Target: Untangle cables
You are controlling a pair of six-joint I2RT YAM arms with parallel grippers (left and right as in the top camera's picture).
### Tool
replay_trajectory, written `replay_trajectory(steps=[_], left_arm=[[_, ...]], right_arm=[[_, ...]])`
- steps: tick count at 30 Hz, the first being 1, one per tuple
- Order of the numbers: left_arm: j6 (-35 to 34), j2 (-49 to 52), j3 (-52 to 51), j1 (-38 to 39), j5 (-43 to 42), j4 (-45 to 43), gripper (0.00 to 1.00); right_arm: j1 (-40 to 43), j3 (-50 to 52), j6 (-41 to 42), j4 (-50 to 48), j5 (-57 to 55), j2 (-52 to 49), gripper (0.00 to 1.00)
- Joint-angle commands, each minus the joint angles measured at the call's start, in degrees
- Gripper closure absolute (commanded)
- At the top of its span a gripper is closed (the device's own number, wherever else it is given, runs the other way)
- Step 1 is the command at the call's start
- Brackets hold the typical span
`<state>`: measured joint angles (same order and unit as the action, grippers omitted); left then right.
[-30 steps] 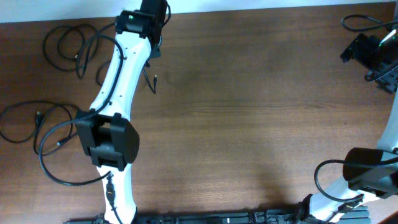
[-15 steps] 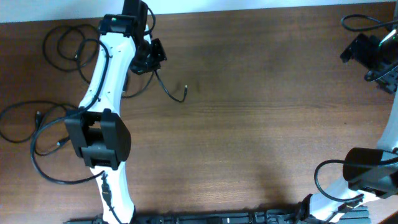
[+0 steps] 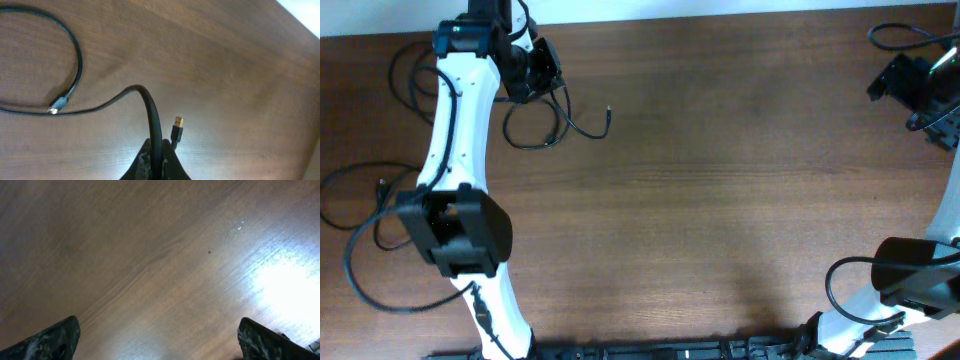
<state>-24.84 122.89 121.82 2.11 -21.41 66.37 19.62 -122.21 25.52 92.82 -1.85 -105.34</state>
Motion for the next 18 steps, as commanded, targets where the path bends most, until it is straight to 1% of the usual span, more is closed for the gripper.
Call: replay_trajectory(steps=[1,2,7,10,11,15,16,17,18], left_arm=[[4.3,4.9,0.5,-3.0,-3.2,-3.7,1.00],[5.5,5.8,0.5,-4.1,-5.8,-4.7,1.00],[8.9,10.0,0.5,-8.4,-6.9,-6.2,0.97],[15.1,12.6,0.5,-11.0,-8.3,-6.3,0.96],[16.9,13.3,0.4,-11.8,-8.4,-6.3,0.95],[18.3,16.1,0.4,-14.8,-7.2,-6.3,0.87],[18.3,16.7,0.4,-15.2,-6.5,-6.3,0.82],[18.3,16.8,0.4,-15.8,-5.7,-6.3,0.54],[18.3,16.5,0.7,-16.2,-5.6,-6.3,0.48]], right_arm=[[-0.2,0.2,0.4,0.0,0.1,0.0,0.02],[-0.2,0.2,0.4,0.0,0.1,0.0,0.02],[-0.2,0.2,0.4,0.0,0.1,0.0,0.02],[-0.2,0.2,0.4,0.0,0.1,0.0,0.02],[-0.2,0.2,0.4,0.0,0.1,0.0,0.02],[-0.2,0.2,0.4,0.0,0.1,0.0,0.02],[-0.2,0.2,0.4,0.0,0.1,0.0,0.02],[-0.2,0.2,0.4,0.0,0.1,0.0,0.02],[-0.2,0.2,0.4,0.0,0.1,0.0,0.01]])
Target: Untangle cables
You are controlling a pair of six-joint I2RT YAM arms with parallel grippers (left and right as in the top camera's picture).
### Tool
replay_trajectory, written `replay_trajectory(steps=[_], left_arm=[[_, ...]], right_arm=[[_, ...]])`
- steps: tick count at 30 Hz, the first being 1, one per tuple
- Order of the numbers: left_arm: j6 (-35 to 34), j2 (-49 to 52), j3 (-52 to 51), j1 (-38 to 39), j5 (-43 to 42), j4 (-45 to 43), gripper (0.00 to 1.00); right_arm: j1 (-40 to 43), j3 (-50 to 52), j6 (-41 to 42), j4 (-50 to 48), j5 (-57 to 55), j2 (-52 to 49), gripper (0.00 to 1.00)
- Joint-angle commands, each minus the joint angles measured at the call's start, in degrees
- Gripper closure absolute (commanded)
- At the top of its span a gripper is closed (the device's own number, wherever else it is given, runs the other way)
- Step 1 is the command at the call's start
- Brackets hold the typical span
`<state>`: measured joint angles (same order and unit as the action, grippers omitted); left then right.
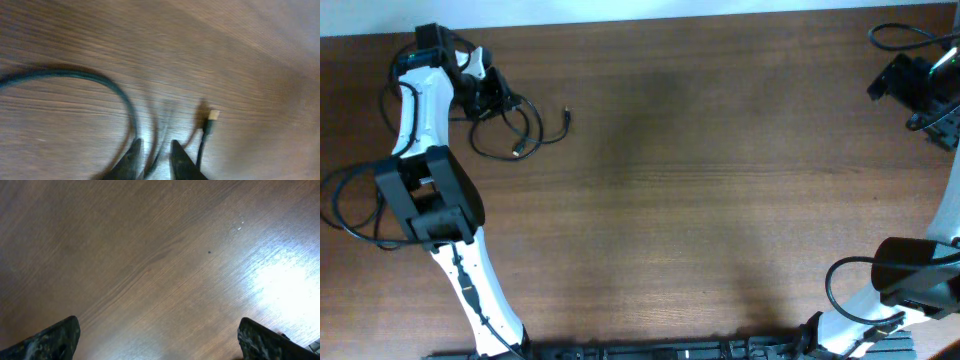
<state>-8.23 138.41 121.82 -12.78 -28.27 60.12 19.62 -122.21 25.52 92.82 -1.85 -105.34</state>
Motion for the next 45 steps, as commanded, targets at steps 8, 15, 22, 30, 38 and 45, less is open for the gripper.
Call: replay_trajectory(steps=[8,15,22,30,38,45], left_arm=[[5.3,0.5,16.3,-4.3,3.0,11.0,0.49],[5.3,0.7,16.0,-2.8,4.9,16.9,0.50],[-4.4,1.3,12.2,-4.0,32.0,15.4,0.25],[-4.6,1.5,1.0,-4.9,24.8,8.4,0.23],[-4.6,1.5,-5.5,-4.8,23.0,4.4,0.89],[-4.6,-1.1,8.0,-4.6,23.6,12.3,1.00]], right_arm=[[-0.2,0.2,0.4,0.0,0.1,0.0,0.02],[-0.2,0.2,0.4,0.0,0.1,0.0,0.02],[-0.2,0.2,0.4,0.0,0.1,0.0,0.02],[-0.2,0.2,0.4,0.0,0.1,0.0,0.02],[-0.2,0.2,0.4,0.0,0.1,0.0,0.01],[-0.2,0.2,0.4,0.0,0.1,0.0,0.01]])
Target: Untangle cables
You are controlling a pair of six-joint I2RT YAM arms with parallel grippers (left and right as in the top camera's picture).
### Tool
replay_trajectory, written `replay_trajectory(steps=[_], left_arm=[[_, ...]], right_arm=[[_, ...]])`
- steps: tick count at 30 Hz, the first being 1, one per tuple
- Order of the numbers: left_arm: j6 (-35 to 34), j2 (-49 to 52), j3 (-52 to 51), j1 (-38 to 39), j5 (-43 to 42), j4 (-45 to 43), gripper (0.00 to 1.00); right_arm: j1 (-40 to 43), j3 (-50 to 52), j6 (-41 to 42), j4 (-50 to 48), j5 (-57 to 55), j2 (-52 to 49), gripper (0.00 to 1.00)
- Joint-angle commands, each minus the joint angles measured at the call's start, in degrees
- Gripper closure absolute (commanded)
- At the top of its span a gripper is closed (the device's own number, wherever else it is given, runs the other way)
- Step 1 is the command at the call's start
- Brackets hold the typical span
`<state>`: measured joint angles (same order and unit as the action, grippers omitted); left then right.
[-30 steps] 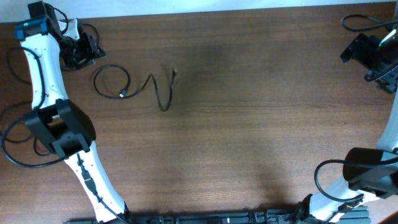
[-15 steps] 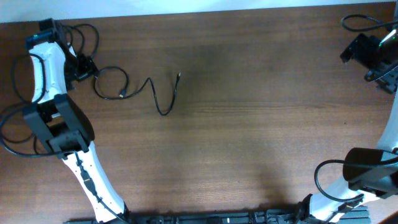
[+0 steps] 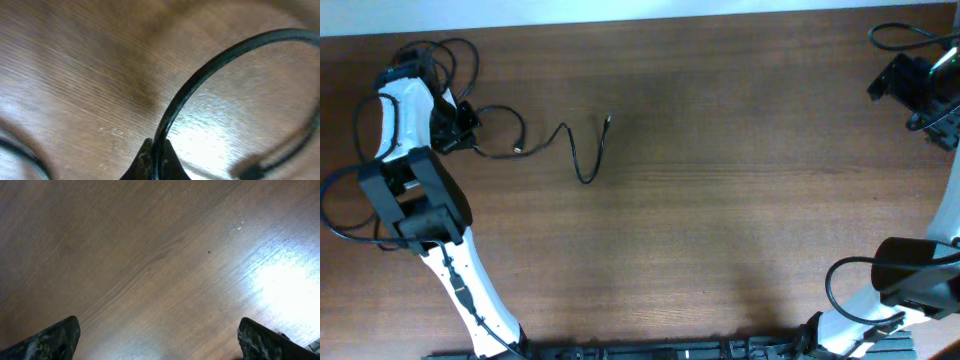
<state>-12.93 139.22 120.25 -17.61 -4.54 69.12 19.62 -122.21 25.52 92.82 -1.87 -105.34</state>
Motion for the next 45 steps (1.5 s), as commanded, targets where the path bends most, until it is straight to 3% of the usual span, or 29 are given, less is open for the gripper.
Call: replay_trajectory(steps=[1,3,6,9,12,16,20,22,26,29,33,37,43,45], left_arm=[[0.1,-2.7,13.8,0.3,0.0,5.0,1.00],[0.1,-4.1,20.5,0.9,4.6,7.1,1.00],[0.2,-5.2,28.8,3.1,20.5,10.9,1.00],[0.1,-5.2,29.5,6.5,30.7,11.7,1.00],[-4.2,-6.1,30.5,9.4,48.7,10.3,1.00],[-4.2,-9.8,34.0,9.0,50.7,6.7,1.00],[-3.9,-13.9,36.0,9.2,59.9,2.3,1.00],[-2.1,-14.5,36.0,9.6,57.7,3.0,1.00],[-2.1,-14.4,33.4,11.9,41.5,12.2,1.00],[-5.7,-14.4,28.3,14.1,34.8,18.9,1.00],[-5.7,-14.4,19.9,14.1,18.5,18.0,1.00],[-5.4,-14.4,10.8,14.1,12.7,13.3,1.00],[-5.5,-14.4,1.9,14.1,12.7,7.5,1.00],[-5.5,-14.4,0.8,14.1,12.9,5.8,0.94]], right_arm=[[-0.2,0.2,0.4,0.0,0.1,0.0,0.02],[-0.2,0.2,0.4,0.0,0.1,0.0,0.01],[-0.2,0.2,0.4,0.0,0.1,0.0,0.02],[-0.2,0.2,0.4,0.0,0.1,0.0,0.02],[-0.2,0.2,0.4,0.0,0.1,0.0,0.02],[-0.2,0.2,0.4,0.0,0.1,0.0,0.02],[-0.2,0.2,0.4,0.0,0.1,0.0,0.01],[-0.2,0.2,0.4,0.0,0.1,0.0,0.02],[-0.2,0.2,0.4,0.0,0.1,0.0,0.02],[-0.2,0.2,0.4,0.0,0.1,0.0,0.02],[-0.2,0.2,0.4,0.0,0.1,0.0,0.02],[-0.2,0.2,0.4,0.0,0.1,0.0,0.02],[-0.2,0.2,0.4,0.0,0.1,0.0,0.02],[-0.2,0.2,0.4,0.0,0.1,0.0,0.02]])
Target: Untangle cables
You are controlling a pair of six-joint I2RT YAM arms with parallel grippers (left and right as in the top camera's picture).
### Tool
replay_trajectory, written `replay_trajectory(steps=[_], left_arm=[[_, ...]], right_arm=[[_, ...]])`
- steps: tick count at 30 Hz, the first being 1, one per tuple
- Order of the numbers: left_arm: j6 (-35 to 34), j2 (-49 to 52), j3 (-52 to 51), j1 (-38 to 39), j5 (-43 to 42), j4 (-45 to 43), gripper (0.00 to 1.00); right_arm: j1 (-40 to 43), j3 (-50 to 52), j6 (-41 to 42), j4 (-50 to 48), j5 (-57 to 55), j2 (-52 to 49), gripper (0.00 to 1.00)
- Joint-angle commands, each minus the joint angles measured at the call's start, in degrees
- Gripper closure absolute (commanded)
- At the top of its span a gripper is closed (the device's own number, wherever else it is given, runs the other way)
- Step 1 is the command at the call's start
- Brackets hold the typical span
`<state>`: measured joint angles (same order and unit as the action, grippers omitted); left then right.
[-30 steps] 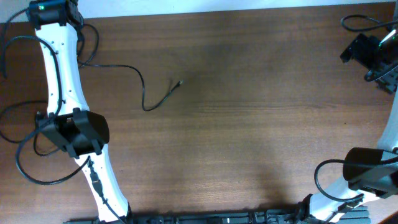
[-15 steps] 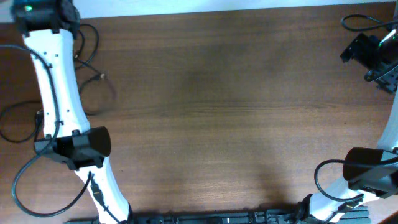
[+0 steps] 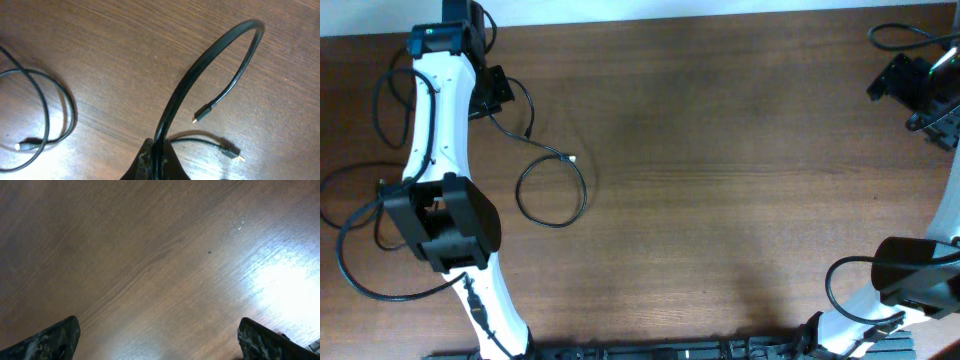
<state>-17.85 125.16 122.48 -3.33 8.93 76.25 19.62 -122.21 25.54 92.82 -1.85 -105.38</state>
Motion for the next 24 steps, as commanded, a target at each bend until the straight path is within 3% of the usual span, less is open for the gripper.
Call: replay_trajectory(steps=[1,5,8,11,13,16,20,22,23,24], left_arm=[[-0.6,-0.3,-1.6,-0.1,1.0,-3.2,0.99],[-0.6,-0.3,-1.6,-0.1,17.3,-14.0,1.00],[-0.6,-0.2,-1.6,-0.1,14.6,-21.6,1.00],[-0.5,0.0,-1.6,-0.2,19.7,-29.7,1.00],[-0.5,0.0,-1.6,-0.2,19.3,-29.5,1.00],[-0.5,0.8,-2.4,0.7,19.0,-21.1,1.00],[-0.5,0.8,-8.9,1.0,19.0,-20.1,1.00],[-0.5,0.8,-11.3,1.0,19.0,-19.9,0.92],[-0.5,0.8,-12.1,1.1,17.8,-19.0,0.80],[-0.5,0.8,-12.2,1.1,14.9,-17.9,0.58]], right_arm=[[-0.2,0.2,0.4,0.0,0.1,0.0,0.01],[-0.2,0.2,0.4,0.0,0.1,0.0,0.02],[-0.2,0.2,0.4,0.0,0.1,0.0,0.02],[-0.2,0.2,0.4,0.0,0.1,0.0,0.02],[-0.2,0.2,0.4,0.0,0.1,0.0,0.02],[-0.2,0.2,0.4,0.0,0.1,0.0,0.02],[-0.2,0.2,0.4,0.0,0.1,0.0,0.02],[-0.2,0.2,0.4,0.0,0.1,0.0,0.02],[-0.2,0.2,0.4,0.0,0.1,0.0,0.02],[-0.2,0.2,0.4,0.0,0.1,0.0,0.02]])
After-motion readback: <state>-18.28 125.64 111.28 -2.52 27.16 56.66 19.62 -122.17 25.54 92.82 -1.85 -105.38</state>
